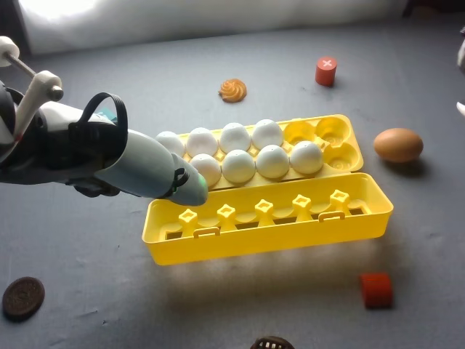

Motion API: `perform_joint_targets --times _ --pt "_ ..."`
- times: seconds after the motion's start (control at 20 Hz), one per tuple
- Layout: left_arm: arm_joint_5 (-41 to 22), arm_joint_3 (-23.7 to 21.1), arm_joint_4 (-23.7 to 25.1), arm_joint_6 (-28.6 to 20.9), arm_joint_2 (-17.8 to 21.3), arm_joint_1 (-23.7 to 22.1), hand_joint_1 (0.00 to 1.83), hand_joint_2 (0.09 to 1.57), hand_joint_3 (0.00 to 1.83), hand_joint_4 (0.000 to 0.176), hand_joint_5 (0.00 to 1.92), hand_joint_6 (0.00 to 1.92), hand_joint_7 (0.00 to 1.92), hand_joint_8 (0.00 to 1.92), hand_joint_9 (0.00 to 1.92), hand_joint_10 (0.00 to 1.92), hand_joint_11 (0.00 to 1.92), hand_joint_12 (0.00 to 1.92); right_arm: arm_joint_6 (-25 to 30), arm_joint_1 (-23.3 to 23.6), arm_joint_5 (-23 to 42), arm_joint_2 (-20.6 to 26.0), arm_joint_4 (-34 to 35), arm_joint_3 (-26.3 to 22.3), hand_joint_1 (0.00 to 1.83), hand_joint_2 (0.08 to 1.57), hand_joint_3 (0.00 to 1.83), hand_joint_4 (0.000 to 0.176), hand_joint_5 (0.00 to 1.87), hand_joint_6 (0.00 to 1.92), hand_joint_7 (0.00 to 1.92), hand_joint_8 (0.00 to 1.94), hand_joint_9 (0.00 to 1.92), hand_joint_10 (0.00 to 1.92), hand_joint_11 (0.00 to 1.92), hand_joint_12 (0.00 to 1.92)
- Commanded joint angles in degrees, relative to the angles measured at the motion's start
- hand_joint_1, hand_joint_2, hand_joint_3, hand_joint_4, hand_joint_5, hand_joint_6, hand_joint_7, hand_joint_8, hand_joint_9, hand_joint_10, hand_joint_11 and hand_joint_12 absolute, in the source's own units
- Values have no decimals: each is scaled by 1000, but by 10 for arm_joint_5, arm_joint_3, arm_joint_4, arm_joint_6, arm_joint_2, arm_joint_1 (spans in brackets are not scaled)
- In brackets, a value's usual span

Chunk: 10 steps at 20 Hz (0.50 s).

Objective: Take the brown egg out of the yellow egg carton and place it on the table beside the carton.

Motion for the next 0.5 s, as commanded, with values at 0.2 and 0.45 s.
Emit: perform_joint_targets --times 0.2,0.45 --pt "-22 3 21 -1 1 -6 0 1219 0 0 144 5 142 8 130 7 0 334 -12 6 53 34 0 -41 841 1481 0 0 1119 1921 1535 1941 1628 1921 1731 1921" --pt "-22 3 21 -1 1 -5 0 1235 3 0 149 1 161 2 131 1 0 280 -22 6 75 63 43 -85 1011 1397 0 0 1283 1921 1522 1941 1615 1921 1730 1921"
